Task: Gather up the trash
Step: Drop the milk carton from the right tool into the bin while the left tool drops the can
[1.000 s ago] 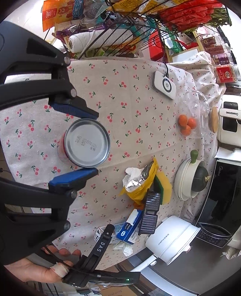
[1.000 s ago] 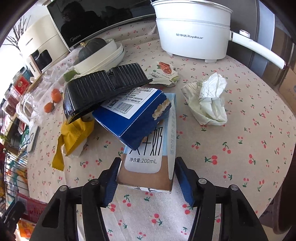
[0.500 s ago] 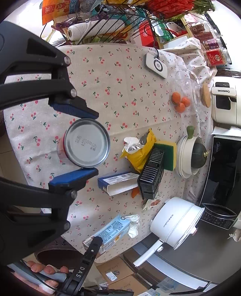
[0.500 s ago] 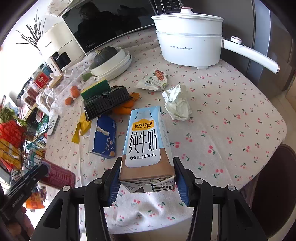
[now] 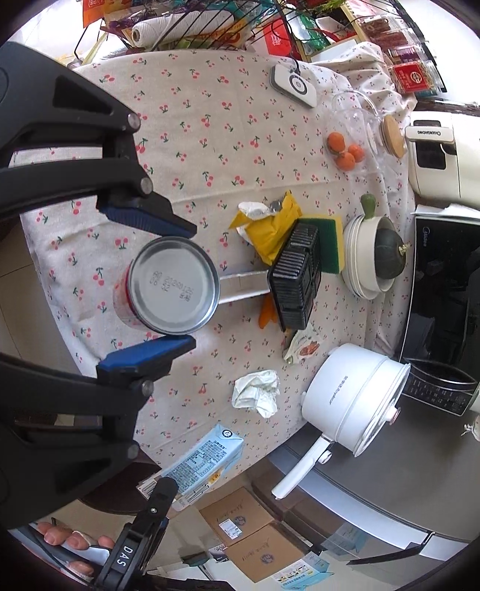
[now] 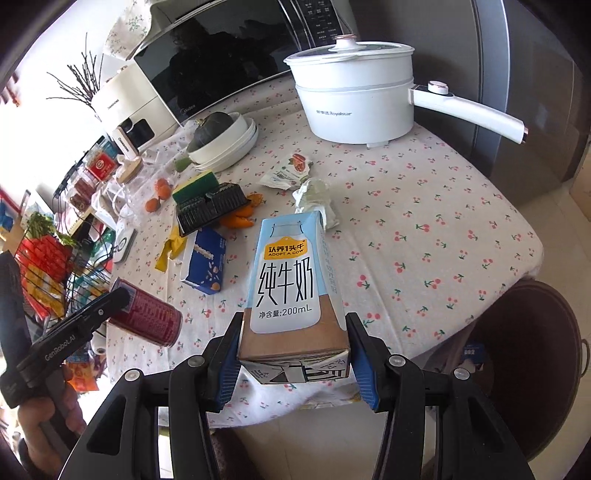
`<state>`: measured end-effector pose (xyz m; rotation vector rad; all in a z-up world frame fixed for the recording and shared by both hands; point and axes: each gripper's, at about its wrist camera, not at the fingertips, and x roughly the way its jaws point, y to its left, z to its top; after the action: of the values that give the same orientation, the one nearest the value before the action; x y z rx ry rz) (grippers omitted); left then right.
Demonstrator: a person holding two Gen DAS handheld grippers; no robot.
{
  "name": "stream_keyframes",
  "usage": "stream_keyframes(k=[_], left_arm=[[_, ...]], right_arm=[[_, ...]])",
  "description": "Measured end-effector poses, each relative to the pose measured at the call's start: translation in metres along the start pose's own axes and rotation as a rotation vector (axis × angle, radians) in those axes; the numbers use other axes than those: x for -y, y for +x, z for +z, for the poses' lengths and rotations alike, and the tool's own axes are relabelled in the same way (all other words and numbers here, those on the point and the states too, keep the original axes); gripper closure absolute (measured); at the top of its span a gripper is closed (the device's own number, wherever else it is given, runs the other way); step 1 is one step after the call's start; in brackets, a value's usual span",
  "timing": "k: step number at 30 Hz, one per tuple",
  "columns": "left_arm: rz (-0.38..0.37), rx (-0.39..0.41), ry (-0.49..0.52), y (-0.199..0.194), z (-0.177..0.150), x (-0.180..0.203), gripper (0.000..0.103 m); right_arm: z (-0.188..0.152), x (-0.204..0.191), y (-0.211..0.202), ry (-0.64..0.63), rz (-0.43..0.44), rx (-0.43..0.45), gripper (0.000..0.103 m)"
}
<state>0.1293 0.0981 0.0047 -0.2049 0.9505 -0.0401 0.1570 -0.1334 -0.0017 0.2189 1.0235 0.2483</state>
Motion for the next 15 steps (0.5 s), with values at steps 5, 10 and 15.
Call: stream_keyframes(k=[5,10,15], left_arm=[[-0.027,0.001,0.036,0.002,0.0,0.026,0.048],[-0.061,0.0,0.069,0.003,-0.002,0.054,0.048],[-0.099,-0.01,0.109,0.007,-0.006,0.085,0.048]], right_arm=[[-0.005,0.031,-0.019,0.035,-0.005,0.016,0.05],[-0.012,0.067,-0.037,0.075,-0.02,0.029,0.05],[-0.023,0.107,-0.052,0.121,-0.047,0.034,0.05]])
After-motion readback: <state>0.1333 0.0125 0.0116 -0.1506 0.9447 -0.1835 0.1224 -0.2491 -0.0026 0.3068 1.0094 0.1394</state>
